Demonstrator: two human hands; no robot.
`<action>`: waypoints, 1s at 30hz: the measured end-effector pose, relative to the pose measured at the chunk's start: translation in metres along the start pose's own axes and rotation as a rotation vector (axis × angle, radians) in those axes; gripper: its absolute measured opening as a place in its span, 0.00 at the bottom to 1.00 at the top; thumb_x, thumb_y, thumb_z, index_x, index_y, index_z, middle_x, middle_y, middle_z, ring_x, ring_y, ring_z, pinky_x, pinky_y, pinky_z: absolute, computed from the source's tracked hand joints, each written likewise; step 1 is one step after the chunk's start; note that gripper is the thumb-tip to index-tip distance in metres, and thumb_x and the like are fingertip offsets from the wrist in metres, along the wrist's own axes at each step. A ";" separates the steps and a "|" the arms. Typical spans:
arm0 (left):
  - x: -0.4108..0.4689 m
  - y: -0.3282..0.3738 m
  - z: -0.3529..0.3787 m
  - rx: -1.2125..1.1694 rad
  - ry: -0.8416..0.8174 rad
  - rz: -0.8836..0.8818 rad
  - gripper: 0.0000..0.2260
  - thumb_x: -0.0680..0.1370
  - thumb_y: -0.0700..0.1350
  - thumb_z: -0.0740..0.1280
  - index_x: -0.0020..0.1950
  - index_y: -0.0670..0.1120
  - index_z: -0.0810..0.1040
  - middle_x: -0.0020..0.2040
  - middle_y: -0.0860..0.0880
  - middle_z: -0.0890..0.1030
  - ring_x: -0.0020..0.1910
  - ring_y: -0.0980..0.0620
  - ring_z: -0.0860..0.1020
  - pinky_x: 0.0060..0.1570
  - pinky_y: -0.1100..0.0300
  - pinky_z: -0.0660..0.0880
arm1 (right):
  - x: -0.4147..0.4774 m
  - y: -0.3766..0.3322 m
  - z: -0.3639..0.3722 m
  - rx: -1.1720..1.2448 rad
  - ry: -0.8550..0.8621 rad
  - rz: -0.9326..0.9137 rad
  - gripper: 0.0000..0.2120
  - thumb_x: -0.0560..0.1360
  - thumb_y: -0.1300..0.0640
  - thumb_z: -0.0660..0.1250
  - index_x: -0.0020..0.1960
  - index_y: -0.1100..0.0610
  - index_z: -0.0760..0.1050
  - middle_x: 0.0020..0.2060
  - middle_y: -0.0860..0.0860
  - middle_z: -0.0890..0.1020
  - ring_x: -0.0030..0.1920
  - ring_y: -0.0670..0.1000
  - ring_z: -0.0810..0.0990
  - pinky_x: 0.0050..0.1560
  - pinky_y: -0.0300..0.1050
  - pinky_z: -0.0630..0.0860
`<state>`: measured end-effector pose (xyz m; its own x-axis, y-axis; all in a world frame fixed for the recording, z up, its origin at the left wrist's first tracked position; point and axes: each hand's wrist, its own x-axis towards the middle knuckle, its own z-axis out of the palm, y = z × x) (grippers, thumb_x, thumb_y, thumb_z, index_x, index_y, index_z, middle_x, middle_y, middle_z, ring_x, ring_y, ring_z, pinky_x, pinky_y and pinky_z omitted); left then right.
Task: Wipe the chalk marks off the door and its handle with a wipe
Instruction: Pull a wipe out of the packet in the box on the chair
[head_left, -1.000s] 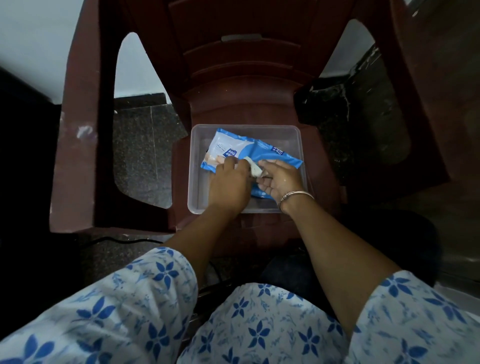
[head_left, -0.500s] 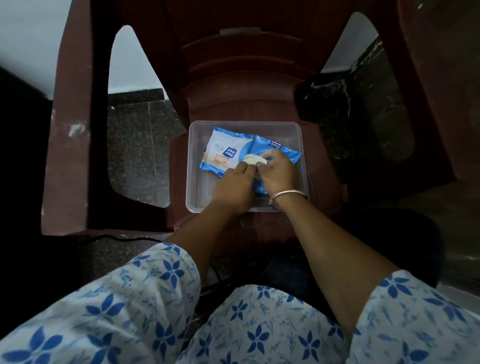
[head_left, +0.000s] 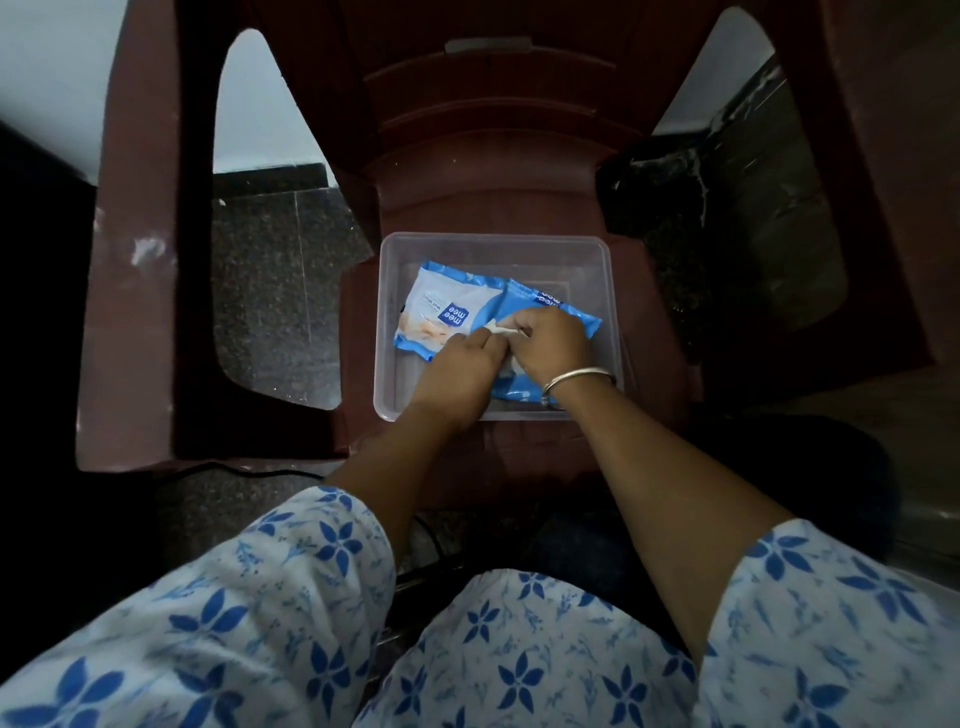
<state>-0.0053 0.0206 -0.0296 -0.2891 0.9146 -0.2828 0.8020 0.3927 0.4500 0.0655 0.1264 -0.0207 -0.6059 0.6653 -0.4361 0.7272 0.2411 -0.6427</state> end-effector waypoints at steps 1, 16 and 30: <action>-0.002 0.000 0.000 -0.017 0.023 0.023 0.12 0.74 0.33 0.59 0.56 0.37 0.72 0.54 0.37 0.75 0.49 0.38 0.73 0.48 0.45 0.70 | 0.001 -0.001 -0.001 -0.038 -0.018 -0.020 0.07 0.71 0.64 0.67 0.46 0.60 0.83 0.38 0.53 0.83 0.41 0.50 0.80 0.34 0.31 0.66; -0.016 0.004 -0.004 -0.161 0.165 0.128 0.12 0.70 0.27 0.63 0.52 0.34 0.75 0.47 0.35 0.77 0.44 0.38 0.74 0.43 0.49 0.72 | 0.007 -0.006 -0.007 0.055 -0.037 -0.025 0.06 0.71 0.61 0.71 0.38 0.64 0.80 0.34 0.55 0.82 0.35 0.50 0.77 0.41 0.45 0.75; -0.006 0.013 -0.009 -0.284 0.211 -0.021 0.10 0.77 0.40 0.61 0.56 0.37 0.71 0.51 0.38 0.78 0.51 0.41 0.74 0.49 0.48 0.71 | 0.002 -0.008 -0.013 0.697 0.041 0.382 0.11 0.78 0.60 0.56 0.38 0.55 0.70 0.30 0.52 0.76 0.22 0.43 0.73 0.21 0.33 0.64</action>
<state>0.0021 0.0212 -0.0143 -0.4293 0.8943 -0.1263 0.6262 0.3955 0.6719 0.0630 0.1347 -0.0083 -0.3332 0.6415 -0.6910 0.5051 -0.4973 -0.7053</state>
